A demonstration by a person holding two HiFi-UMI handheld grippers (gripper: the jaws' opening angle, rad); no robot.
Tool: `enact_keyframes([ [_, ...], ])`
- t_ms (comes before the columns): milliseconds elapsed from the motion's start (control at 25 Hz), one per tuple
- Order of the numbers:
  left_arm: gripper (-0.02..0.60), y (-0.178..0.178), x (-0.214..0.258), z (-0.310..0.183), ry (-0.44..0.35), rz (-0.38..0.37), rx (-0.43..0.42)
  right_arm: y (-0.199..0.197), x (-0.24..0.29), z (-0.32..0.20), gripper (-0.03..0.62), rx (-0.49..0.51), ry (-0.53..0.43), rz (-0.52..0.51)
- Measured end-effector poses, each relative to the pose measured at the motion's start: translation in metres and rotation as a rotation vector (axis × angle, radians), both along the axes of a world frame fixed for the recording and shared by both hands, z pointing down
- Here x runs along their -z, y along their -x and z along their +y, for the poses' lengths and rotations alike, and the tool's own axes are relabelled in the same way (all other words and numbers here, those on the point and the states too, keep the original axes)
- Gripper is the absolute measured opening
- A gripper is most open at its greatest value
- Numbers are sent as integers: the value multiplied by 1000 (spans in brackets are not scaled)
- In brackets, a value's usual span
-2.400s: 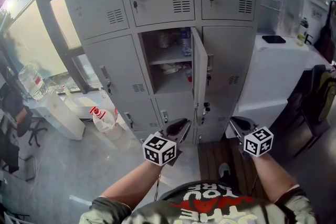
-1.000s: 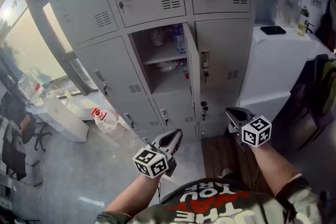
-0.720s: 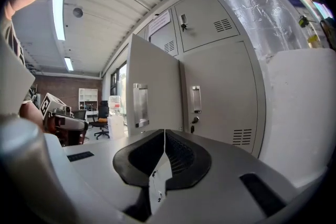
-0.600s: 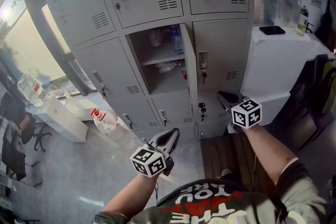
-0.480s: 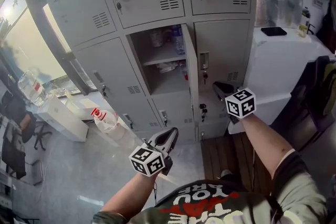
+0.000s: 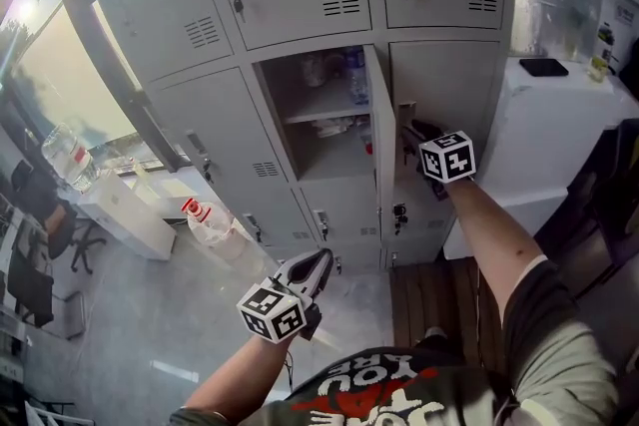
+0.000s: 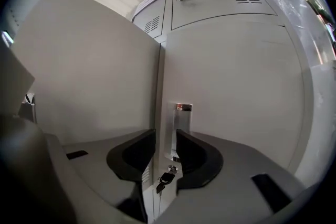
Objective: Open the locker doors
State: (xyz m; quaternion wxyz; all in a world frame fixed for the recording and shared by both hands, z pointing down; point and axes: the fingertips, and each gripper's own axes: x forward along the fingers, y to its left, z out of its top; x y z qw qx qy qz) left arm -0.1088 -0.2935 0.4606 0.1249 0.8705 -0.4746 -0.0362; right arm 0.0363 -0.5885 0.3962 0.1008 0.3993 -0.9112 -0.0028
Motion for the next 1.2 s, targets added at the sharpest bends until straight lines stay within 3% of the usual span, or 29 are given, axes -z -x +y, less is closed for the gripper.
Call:
enact_keyframes([
  [600, 6, 14, 1, -10, -1, -6, 16, 21, 0, -17, 167, 61, -12, 61],
  [1200, 6, 18, 0, -12, 7, 0, 2, 26, -2, -11, 169, 122, 3, 38],
])
